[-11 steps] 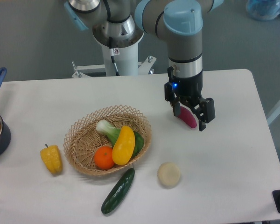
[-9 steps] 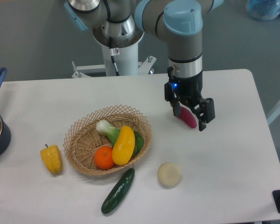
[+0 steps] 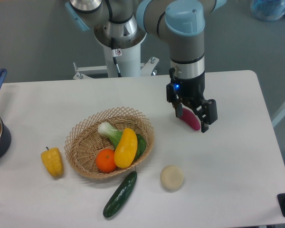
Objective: Pick up the mango from the basket
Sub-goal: 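Lower the held purple sweet potato toward the table beside the basket, then open the gripper to release the sweet potato and lift away, then move the open gripper over the yellow mango in the basket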
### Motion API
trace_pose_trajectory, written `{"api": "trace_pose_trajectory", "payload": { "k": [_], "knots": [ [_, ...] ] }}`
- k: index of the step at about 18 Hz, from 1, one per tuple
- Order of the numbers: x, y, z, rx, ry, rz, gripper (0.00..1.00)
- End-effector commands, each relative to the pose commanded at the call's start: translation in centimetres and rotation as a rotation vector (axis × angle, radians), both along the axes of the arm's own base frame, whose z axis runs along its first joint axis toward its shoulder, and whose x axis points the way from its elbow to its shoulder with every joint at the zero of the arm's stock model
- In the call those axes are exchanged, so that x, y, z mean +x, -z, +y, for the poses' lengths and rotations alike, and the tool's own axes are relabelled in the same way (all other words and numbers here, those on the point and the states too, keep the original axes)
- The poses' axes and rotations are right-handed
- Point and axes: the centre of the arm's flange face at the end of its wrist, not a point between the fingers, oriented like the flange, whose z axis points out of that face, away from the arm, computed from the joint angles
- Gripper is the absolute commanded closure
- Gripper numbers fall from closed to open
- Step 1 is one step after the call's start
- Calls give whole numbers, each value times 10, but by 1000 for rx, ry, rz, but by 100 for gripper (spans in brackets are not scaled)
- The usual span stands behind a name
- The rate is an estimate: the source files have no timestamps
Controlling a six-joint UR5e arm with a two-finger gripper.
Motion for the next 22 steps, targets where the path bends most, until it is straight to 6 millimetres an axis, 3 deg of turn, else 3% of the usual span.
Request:
{"api": "trace_pose_trajectory", "payload": {
  "k": [5,10,14,17,20,22],
  "knots": [
    [0,12,-2,-6,-5,-22,0],
    [2,24,4,29,-139,-79,0],
    [23,39,30,63,-218,-150,0],
    [35,61,39,71,-353,-218,0],
    [39,68,47,85,-465,-248,0],
    [55,80,54,76,-477,-276,0]
  ]
}}
